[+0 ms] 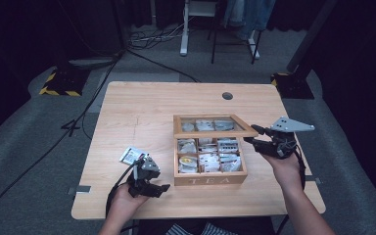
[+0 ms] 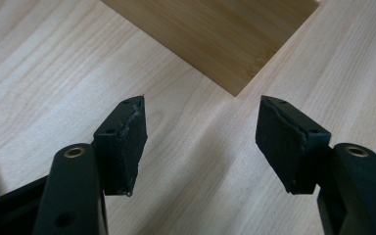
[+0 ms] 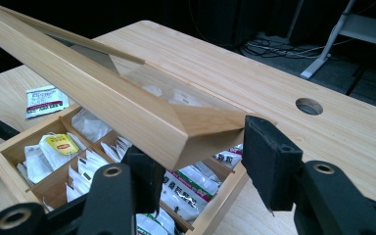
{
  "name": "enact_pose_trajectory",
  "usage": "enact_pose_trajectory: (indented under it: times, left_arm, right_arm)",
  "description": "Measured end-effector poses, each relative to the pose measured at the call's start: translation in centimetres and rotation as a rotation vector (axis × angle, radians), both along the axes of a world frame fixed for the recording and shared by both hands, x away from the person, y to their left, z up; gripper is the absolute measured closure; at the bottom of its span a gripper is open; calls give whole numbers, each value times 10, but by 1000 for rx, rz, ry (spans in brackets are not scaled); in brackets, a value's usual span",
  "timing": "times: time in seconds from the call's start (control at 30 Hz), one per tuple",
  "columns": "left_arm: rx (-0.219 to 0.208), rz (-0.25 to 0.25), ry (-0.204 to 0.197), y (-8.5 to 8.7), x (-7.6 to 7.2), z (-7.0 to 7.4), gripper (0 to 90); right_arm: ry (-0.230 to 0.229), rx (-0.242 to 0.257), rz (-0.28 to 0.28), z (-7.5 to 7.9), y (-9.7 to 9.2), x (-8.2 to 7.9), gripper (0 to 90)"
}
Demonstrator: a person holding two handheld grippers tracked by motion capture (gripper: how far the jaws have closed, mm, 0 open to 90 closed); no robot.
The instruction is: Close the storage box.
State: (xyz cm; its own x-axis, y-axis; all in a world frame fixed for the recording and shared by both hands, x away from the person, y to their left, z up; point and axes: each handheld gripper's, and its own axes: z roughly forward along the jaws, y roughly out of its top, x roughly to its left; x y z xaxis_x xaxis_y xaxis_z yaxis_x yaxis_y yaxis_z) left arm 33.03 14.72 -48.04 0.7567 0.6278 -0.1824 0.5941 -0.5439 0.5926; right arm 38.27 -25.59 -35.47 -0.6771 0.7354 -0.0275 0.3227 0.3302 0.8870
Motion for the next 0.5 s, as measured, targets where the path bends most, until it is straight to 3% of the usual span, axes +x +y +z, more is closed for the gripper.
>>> enact_pose_trajectory:
  times: [0.07,0.23,0.4,0.5]
  left_arm:
    - [29,1,-2,-3,0,-4,364]
    - [34,5,-41,-4,0,-7,349]
    - [43,-11,-159,-6,-4,-16,266]
    - [19,-3,-188,-6,-5,-20,242]
  right_arm:
    - [3,-2,0,0,0,0,515]
    - [7,-7,2,0,0,0,513]
    - [15,-12,7,-1,0,-1,511]
    - [17,-16,8,-1,0,-1,511]
